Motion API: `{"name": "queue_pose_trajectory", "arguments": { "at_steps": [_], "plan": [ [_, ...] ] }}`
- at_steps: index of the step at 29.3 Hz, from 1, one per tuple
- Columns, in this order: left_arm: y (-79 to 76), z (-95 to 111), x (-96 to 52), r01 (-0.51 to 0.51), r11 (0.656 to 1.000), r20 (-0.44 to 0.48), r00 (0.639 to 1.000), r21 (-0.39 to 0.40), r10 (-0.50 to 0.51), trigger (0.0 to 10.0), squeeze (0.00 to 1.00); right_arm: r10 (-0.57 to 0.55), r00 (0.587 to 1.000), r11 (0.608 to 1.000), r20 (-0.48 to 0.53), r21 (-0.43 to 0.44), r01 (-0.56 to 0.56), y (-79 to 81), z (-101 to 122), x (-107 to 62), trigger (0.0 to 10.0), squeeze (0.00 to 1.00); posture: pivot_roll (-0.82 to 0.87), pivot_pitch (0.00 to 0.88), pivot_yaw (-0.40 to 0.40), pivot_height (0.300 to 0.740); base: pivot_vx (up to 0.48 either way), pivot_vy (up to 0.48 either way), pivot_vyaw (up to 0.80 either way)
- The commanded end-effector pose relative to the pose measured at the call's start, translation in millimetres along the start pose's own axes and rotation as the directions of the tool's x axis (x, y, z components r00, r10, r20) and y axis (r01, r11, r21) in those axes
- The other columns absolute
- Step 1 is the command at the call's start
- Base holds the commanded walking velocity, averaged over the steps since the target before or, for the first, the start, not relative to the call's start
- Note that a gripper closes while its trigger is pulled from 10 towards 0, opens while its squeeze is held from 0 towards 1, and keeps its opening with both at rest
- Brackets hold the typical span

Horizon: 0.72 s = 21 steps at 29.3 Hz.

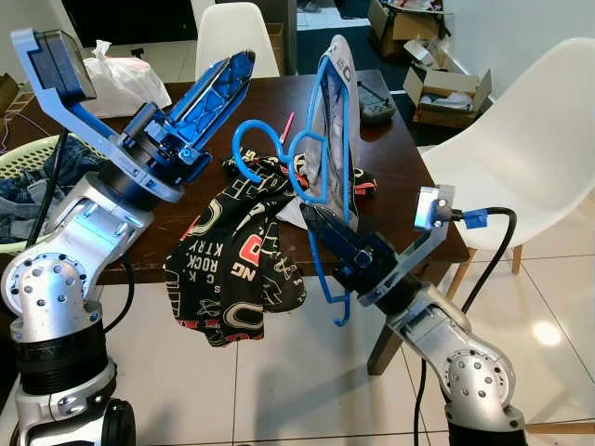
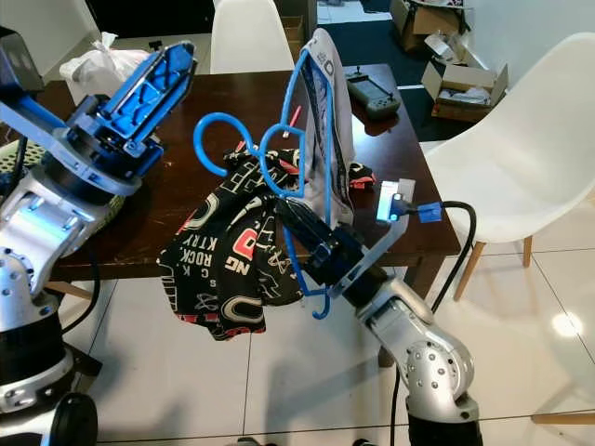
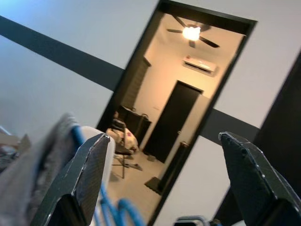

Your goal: Hang hanger

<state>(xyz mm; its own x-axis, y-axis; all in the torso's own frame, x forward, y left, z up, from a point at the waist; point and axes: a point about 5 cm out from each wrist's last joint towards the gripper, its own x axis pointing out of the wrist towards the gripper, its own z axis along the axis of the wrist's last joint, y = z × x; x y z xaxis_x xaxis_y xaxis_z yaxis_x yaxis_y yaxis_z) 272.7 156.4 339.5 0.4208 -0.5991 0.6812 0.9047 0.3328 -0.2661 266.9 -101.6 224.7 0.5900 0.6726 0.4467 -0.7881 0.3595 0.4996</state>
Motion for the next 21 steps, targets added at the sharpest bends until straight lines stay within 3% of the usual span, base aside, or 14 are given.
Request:
{"name": "queue_pose_trajectory", "arguments": {
  "at_steps": [1, 2, 3, 8, 11, 13, 15, 21],
  "plan": [
    [1.9, 6.5, -3.2, -0.024, 0.999, 0.007, 1.000, 0.034, 0.024, 10.0, 0.93, 0.028, 0.999, 0.999, 0.019, 0.014, -0.028, 3.1, 0.4, 0.7, 0.0, 0.00, 0.09, 0.156, 0.070, 0.740, 0.000, 0.000, 0.00],
    [6.0, 8.1, -5.5, -0.064, 0.997, 0.020, 0.998, 0.045, 0.063, 10.0, 0.17, 0.038, 0.999, 0.999, 0.033, 0.022, -0.038, 4.0, 1.8, 0.3, 0.0, 0.00, 0.09, 0.156, 0.070, 0.740, 0.000, 0.000, 0.00],
    [12.8, 11.3, -9.8, -0.128, 0.989, 0.040, 0.991, 0.080, 0.125, 10.0, 0.00, 0.052, 0.997, 0.998, 0.055, 0.037, -0.054, 5.1, 4.4, -0.4, 0.0, 0.00, 0.09, 0.154, 0.071, 0.740, 0.000, 0.000, 0.00],
    [25.7, 19.6, -19.4, -0.241, 0.964, 0.096, 0.968, 0.111, 0.231, 10.0, 0.00, 0.083, 0.992, 0.994, 0.099, 0.067, -0.090, 8.2, 9.0, -1.9, 0.0, 0.00, 0.09, 0.154, 0.071, 0.740, 0.000, 0.000, 0.00],
    [40.4, 30.0, -35.6, -0.344, 0.929, 0.162, 0.933, 0.135, 0.322, 10.0, 0.00, 0.133, 0.982, 0.984, 0.138, 0.099, -0.147, 13.5, 12.9, -4.7, 0.0, 0.00, 0.09, 0.153, 0.069, 0.740, 0.000, 0.000, 0.00],
    [40.4, 30.0, -35.6, -0.344, 0.929, 0.162, 0.933, 0.135, 0.322, 10.0, 0.00, 0.133, 0.982, 0.984, 0.138, 0.099, -0.147, 13.5, 12.9, -4.7, 0.0, 0.00, 0.09, 0.153, 0.069, 0.740, 0.000, 0.000, 0.00],
    [55.3, 37.9, -56.7, -0.424, 0.895, 0.218, 0.895, 0.141, 0.390, 10.0, 0.00, 0.188, 0.972, 0.971, 0.140, 0.120, -0.206, 20.3, 12.2, -8.0, 0.0, 0.00, 0.09, 0.159, 0.065, 0.740, 0.000, 0.000, 0.00],
    [64.3, 39.7, -67.9, -0.457, 0.879, 0.238, 0.877, 0.138, 0.418, 10.0, 0.00, 0.217, 0.967, 0.964, 0.132, 0.129, -0.234, 24.1, 10.3, -9.4, 0.0, 0.00, 0.09, 0.159, 0.065, 0.740, 0.000, 0.000, 0.00]
  ]
}}
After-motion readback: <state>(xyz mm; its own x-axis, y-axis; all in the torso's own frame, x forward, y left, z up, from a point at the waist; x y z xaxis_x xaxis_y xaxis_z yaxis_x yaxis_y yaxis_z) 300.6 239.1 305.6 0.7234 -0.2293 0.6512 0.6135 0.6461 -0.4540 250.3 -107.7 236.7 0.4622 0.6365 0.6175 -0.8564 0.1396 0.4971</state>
